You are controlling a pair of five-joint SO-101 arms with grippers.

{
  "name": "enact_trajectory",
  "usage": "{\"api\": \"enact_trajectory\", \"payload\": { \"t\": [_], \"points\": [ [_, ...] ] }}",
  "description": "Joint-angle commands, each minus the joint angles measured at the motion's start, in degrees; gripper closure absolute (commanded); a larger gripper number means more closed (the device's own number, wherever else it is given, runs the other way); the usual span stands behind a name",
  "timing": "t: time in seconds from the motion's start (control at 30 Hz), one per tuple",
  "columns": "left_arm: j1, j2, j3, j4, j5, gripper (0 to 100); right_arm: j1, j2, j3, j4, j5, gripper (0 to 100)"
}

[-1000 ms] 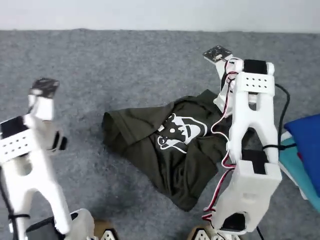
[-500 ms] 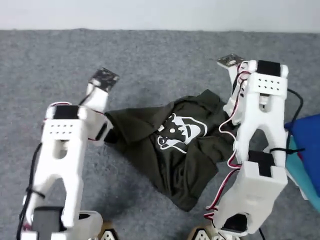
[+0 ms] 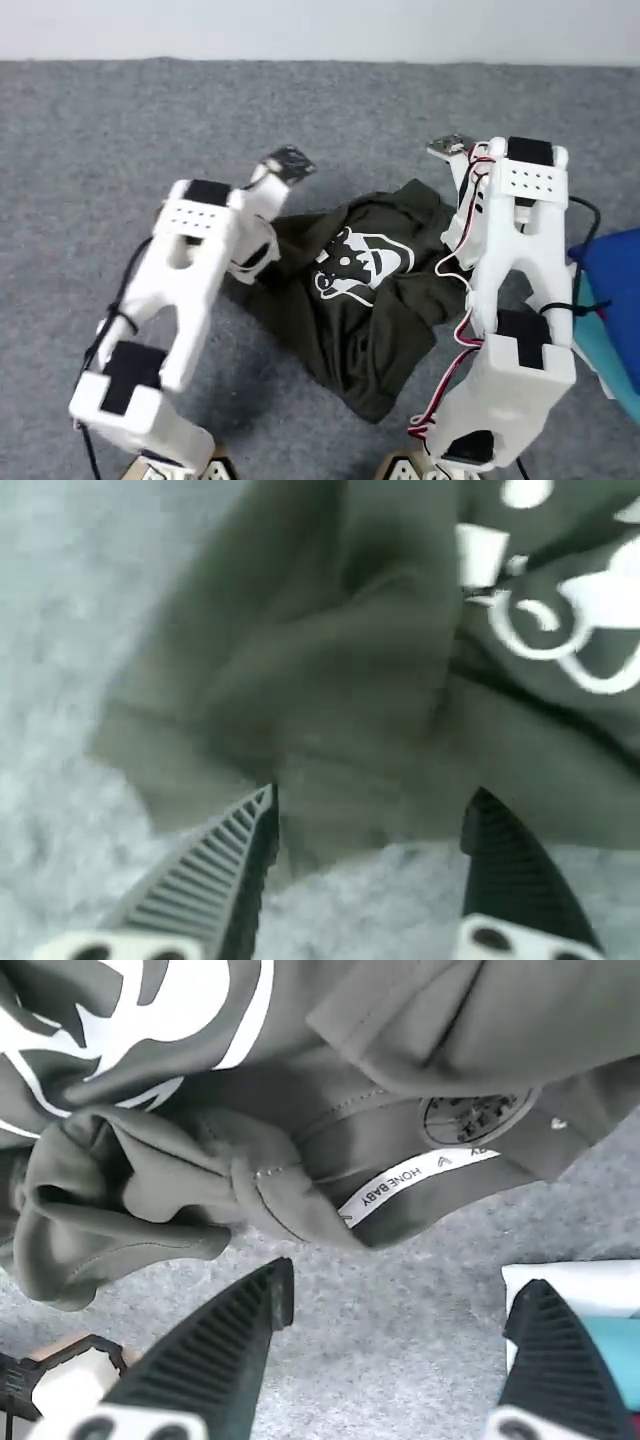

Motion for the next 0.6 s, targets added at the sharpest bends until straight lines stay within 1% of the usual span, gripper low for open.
{"api": "enact_trajectory", "payload": {
  "t": [0.0, 0.07, 0.2, 0.4, 0.57],
  "points": [
    [2.20, 4.48, -3.56, 1.14, -0.44, 71, 0.66, -3.21, -0.09, -0.57, -0.53, 66.3],
    [2.11, 7.30, -3.56, 0.88, -0.79, 73, 0.66, -3.21, -0.09, -0.57, -0.53, 66.3],
    [1.67, 13.01, -6.99, 0.09, -0.97, 80, 0.66, -3.21, -0.09, -0.57, -0.53, 66.3],
    [2.11, 17.49, -16.31, 0.44, -0.97, 99, 0.57, -3.12, -0.09, -0.57, -0.53, 66.3],
    [1.76, 17.85, -17.54, 1.67, -0.97, 99, 0.57, -3.12, 0.00, -1.19, -0.53, 66.3]
  ]
}}
